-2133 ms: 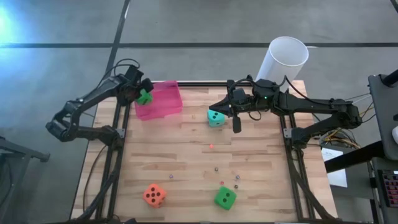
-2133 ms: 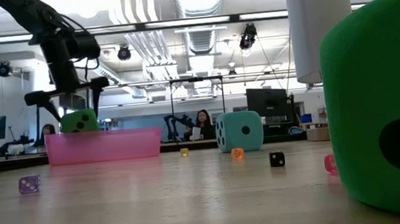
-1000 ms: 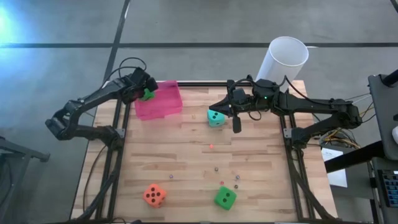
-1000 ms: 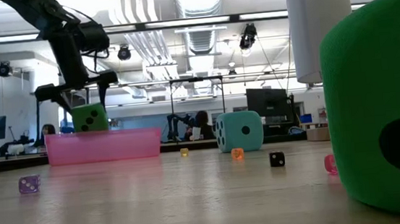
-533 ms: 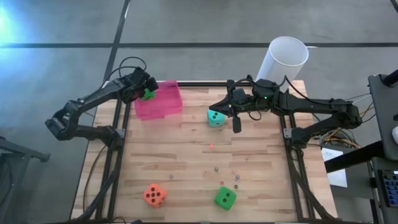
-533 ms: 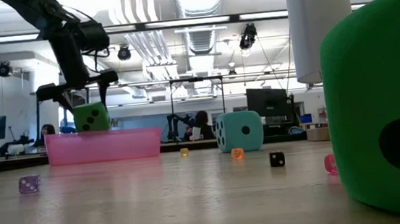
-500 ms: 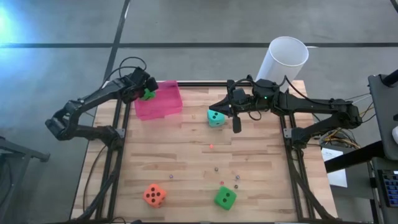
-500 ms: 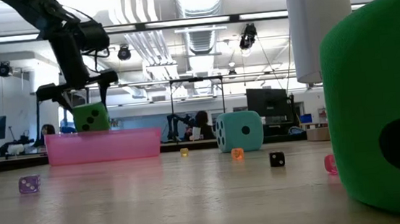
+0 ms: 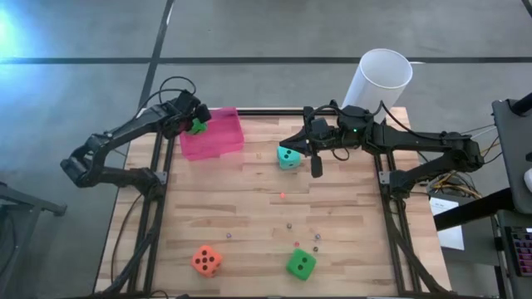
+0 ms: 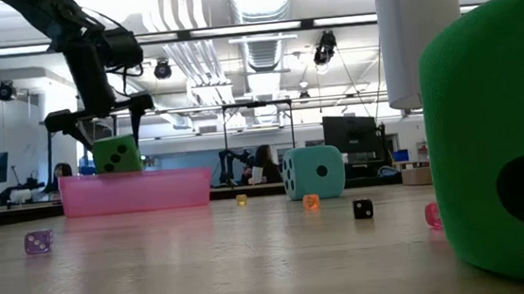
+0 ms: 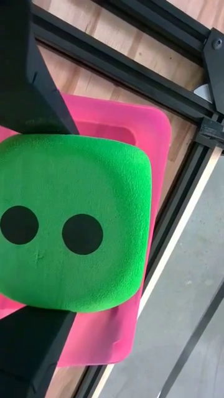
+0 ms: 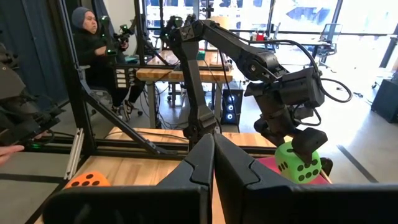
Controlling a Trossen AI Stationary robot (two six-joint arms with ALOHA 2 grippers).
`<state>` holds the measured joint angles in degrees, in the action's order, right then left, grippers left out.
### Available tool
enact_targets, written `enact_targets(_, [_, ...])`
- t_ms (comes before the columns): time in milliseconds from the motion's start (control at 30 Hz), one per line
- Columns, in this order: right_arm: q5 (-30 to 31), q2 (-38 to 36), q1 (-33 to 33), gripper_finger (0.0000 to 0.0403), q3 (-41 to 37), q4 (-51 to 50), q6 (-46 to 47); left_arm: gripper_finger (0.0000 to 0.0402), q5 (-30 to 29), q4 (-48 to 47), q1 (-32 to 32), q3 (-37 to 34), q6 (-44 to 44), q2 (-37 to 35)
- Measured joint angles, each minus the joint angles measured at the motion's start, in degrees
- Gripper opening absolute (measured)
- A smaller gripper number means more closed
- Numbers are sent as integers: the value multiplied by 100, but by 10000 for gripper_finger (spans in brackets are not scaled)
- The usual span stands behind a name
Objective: Pick & Place Dice
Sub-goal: Put the top big green dice into the red bin
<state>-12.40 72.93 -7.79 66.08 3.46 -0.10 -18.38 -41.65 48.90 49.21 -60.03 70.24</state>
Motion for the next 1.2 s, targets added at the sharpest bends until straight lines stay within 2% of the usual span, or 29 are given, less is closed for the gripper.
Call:
enact_targets(400, [0,0,0,8,0,-2,-3,398,1,-57,0,0,0,0])
enact_targets(1000, [0,2,2,8,0,-1,-3,391,13,-40,0,0,18,0])
enact_targets(1200, [0,2,1,8,0,-1,1,355,-47,-63,0,0,170,2])
